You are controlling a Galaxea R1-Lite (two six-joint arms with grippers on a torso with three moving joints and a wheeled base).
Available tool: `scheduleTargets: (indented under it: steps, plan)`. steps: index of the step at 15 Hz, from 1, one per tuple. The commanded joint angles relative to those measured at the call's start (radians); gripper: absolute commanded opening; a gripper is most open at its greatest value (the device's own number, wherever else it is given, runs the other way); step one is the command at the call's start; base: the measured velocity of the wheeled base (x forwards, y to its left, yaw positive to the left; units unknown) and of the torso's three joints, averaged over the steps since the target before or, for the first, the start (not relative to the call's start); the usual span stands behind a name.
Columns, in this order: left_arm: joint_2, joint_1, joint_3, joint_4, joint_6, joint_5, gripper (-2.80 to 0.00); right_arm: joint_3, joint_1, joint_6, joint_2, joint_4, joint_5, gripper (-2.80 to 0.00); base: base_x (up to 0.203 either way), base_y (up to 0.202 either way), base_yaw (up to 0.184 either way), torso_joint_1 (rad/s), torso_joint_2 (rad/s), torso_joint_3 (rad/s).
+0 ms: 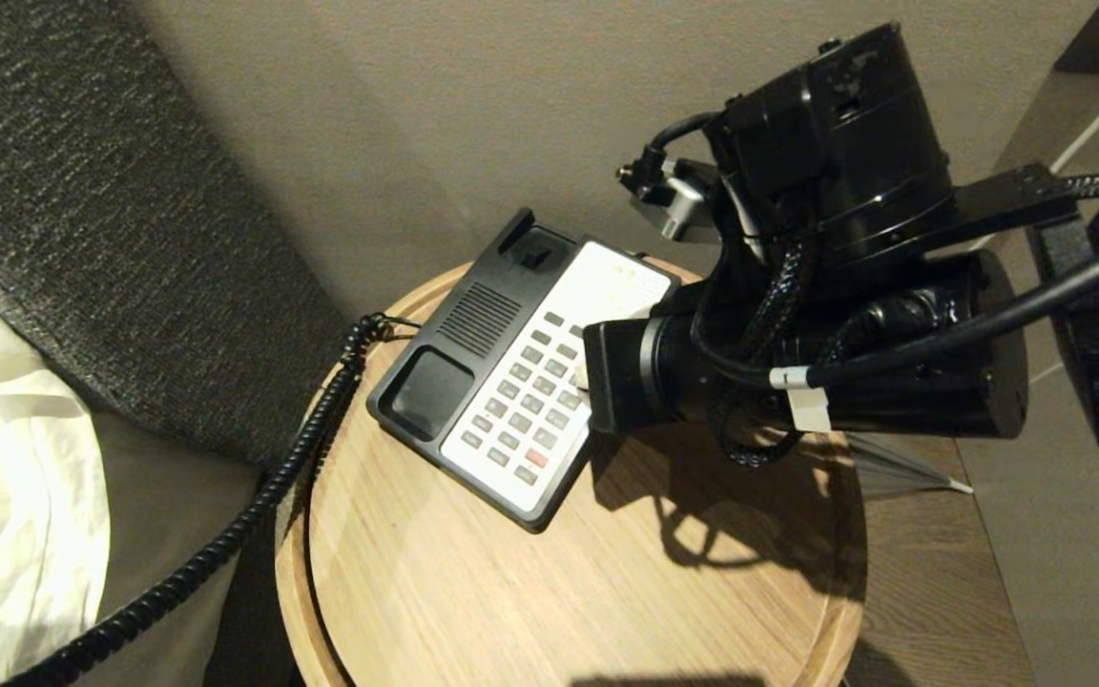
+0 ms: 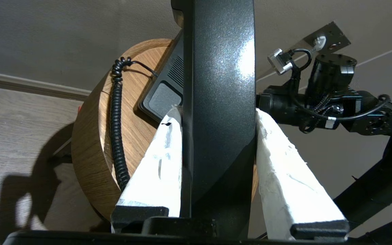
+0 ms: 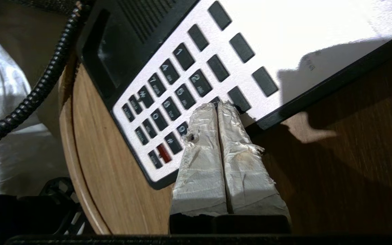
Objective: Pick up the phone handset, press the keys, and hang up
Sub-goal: Dial the number
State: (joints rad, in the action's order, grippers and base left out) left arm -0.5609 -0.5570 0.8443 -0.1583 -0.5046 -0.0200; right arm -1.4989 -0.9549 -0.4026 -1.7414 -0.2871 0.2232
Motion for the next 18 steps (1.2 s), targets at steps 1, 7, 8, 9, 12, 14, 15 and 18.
scheduleTargets:
  steps: [1, 7, 8, 9, 12, 14, 15, 18]
  plan:
    - [-0.004, 0.0, 0.001, -0.001, -0.003, 0.0, -2.8, -0.001, -0.008, -0.004, 0.016, -0.004, -0.005, -2.8, 0.0, 0.0, 0.0, 0.0, 0.0, 0.0]
    - [0.001, 0.0, 0.0, -0.001, -0.003, -0.001, -2.8, 0.008, -0.024, -0.004, -0.007, 0.003, -0.019, -2.8, 0.0, 0.0, 0.0, 0.0, 0.0, 0.0]
    - [0.001, 0.0, 0.001, -0.001, -0.005, -0.006, -2.8, 0.009, -0.024, -0.004, -0.012, 0.006, -0.018, -2.8, 0.0, 0.0, 0.0, 0.0, 0.0, 0.0]
    - [0.001, 0.0, 0.001, -0.001, -0.005, -0.012, -2.8, 0.009, -0.024, -0.004, -0.017, 0.006, -0.015, -2.8, 0.0, 0.0, 0.0, 0.0, 0.0, 0.0]
    - [0.001, 0.0, 0.003, -0.001, -0.005, -0.012, -2.8, 0.012, -0.022, -0.002, -0.021, 0.006, -0.01, -2.8, 0.0, 0.0, 0.0, 0.0, 0.0, 0.0]
    - [0.001, 0.0, 0.001, -0.001, -0.005, -0.012, -2.8, 0.023, -0.021, 0.002, -0.023, 0.006, -0.008, -2.8, 0.0, 0.0, 0.0, 0.0, 0.0, 0.0]
    - [0.001, 0.0, 0.001, -0.001, -0.005, -0.013, -2.8, 0.028, -0.02, 0.003, -0.024, 0.006, -0.008, -2.8, 0.0, 0.0, 0.0, 0.0, 0.0, 0.0]
    - [0.001, 0.0, 0.001, -0.001, -0.005, -0.014, -2.8, 0.036, -0.019, 0.004, -0.027, 0.006, -0.007, -2.8, 0.0, 0.0, 0.0, 0.0, 0.0, 0.0]
